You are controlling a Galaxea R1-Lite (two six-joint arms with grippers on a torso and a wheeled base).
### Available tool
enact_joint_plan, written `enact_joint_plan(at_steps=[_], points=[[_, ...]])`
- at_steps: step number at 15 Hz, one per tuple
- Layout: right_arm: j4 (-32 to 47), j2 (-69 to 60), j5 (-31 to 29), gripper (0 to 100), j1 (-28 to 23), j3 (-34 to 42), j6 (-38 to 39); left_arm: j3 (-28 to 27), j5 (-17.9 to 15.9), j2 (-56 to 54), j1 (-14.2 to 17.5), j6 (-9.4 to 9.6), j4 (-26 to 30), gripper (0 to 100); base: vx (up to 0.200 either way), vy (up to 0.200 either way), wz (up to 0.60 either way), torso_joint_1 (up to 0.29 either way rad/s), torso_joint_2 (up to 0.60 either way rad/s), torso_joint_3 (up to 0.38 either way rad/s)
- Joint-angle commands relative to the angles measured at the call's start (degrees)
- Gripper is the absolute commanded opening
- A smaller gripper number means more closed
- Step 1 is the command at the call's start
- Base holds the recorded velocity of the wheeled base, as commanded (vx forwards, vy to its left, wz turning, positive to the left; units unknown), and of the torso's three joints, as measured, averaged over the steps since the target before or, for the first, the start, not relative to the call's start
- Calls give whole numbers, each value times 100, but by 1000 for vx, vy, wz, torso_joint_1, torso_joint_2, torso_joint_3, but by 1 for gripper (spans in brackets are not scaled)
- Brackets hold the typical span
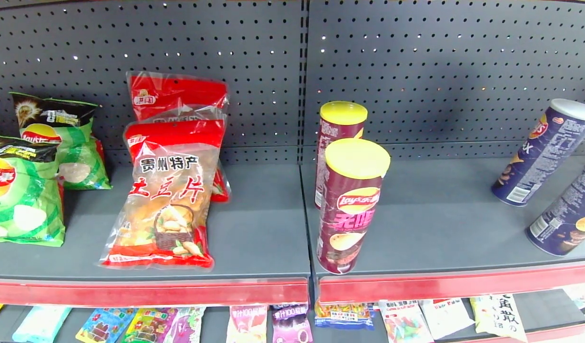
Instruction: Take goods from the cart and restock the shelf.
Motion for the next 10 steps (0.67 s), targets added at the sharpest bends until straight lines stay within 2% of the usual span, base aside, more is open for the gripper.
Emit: enact_joint_plan(at_steps=[1,2,5,8,10], points=[[5,-396,-464,100,72,38,111,580,241,6,1,-6,-412,100,0,0,0,0,0,0],[23,-475,-895,100,107,126,445,580,259,6,1,-6,-394,100,0,0,0,0,0,0],[32,-475,-833,100,116,126,489,571,215,6,1,73,-376,100,0,0,0,0,0,0],[32,-475,-807,100,116,126,506,580,215,6,1,55,-385,100,0,0,0,0,0,0],[32,-475,-807,100,116,126,506,580,145,24,-8,257,-376,100,0,0,0,0,0,0]])
